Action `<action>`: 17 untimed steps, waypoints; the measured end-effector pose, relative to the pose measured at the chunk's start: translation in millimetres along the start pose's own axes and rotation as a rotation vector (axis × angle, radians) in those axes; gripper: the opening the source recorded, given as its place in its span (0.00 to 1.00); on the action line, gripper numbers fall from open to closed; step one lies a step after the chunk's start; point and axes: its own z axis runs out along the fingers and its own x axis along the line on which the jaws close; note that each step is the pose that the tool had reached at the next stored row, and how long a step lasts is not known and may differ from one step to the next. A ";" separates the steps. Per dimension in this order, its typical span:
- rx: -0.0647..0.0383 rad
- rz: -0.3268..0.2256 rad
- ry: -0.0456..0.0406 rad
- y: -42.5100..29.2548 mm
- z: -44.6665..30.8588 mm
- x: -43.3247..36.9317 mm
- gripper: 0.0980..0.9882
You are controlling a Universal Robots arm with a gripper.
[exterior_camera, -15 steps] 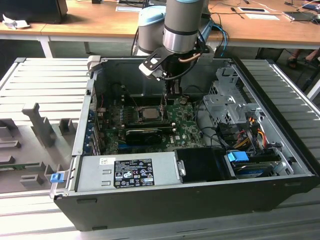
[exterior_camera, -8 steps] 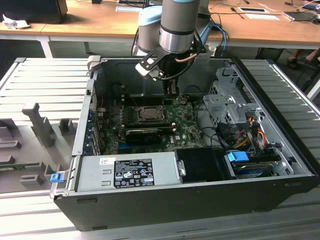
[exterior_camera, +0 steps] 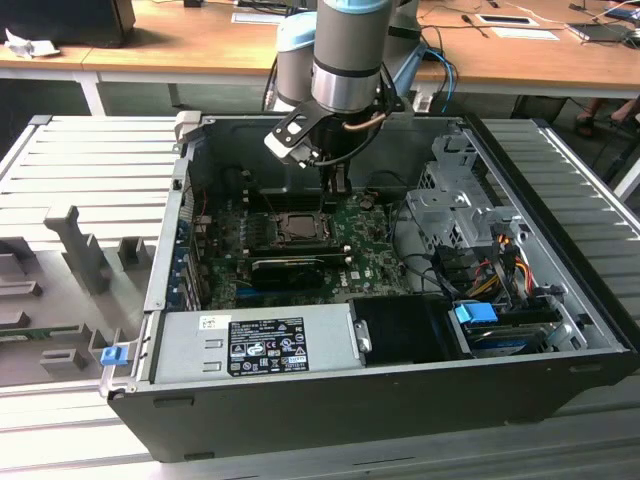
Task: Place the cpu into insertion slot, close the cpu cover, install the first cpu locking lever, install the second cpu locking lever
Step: 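Close the cpu cover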
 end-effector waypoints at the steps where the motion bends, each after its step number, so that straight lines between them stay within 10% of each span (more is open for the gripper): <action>1: 0.000 -0.005 0.0002 -0.3 0.7 -0.2 0.01; 8: 0.001 -0.033 0.0000 -27.4 7.6 -1.4 0.01; 17: 0.001 -0.034 0.0000 -39.1 7.7 -1.3 0.01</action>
